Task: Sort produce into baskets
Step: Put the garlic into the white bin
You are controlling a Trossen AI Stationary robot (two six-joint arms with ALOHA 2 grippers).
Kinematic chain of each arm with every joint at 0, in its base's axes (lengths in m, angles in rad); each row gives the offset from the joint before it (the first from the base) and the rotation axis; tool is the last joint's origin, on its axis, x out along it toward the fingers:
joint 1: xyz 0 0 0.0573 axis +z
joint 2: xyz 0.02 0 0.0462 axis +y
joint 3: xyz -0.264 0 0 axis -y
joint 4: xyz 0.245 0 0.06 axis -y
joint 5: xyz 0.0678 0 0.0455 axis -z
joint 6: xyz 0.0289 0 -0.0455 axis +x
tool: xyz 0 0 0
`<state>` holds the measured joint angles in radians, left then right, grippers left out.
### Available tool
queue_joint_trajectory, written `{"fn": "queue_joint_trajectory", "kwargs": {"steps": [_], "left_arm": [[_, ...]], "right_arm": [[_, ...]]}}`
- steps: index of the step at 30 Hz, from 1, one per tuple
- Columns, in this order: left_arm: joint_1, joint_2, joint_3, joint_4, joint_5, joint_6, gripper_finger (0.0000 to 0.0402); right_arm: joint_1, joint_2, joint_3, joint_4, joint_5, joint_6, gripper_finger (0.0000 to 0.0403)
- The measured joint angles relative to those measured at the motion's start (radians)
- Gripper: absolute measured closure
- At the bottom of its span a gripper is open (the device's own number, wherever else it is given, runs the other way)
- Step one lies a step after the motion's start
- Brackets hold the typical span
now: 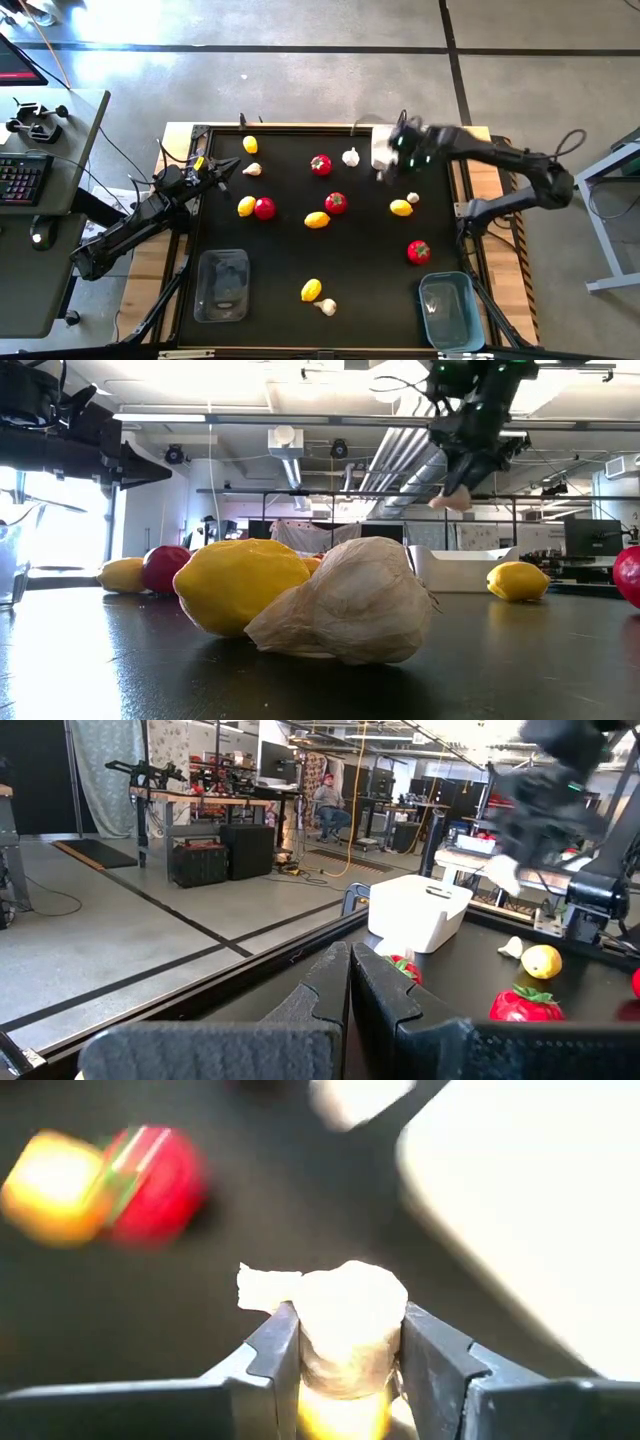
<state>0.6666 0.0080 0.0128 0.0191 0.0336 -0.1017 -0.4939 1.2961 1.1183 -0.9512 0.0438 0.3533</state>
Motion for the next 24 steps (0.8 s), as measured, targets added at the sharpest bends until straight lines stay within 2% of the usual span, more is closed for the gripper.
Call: {"fn": "queue_joint_trajectory", "kwargs": {"steps": [2, 5, 12, 19, 24], "left_arm": [[0.000, 0.000, 0.000, 0.000, 0.000, 0.000, 0.0401], [0.000, 0.000, 0.000, 0.000, 0.000, 0.000, 0.0401], [0.000, 0.000, 0.000, 0.000, 0.000, 0.000, 0.0401], [0.000, 0.000, 0.000, 0.000, 0.000, 0.000, 0.0401], [0.000, 0.000, 0.000, 0.000, 0.000, 0.000, 0.0401]], "right_arm": [[-0.075, 0.000, 0.010, 0.041, 0.051, -0.006, 0.0282], [-0.166, 0.015, -0.007, 0.130, 0.054, 0.007, 0.0282], [-0.307, 0.175, -0.022, 0.214, 0.113, 0.032, 0.0281], [-0.368, 0.350, -0.022, 0.283, 0.105, 0.058, 0.0281], [-0.370, 0.403, -0.022, 0.328, 0.106, 0.074, 0.0281]]}}
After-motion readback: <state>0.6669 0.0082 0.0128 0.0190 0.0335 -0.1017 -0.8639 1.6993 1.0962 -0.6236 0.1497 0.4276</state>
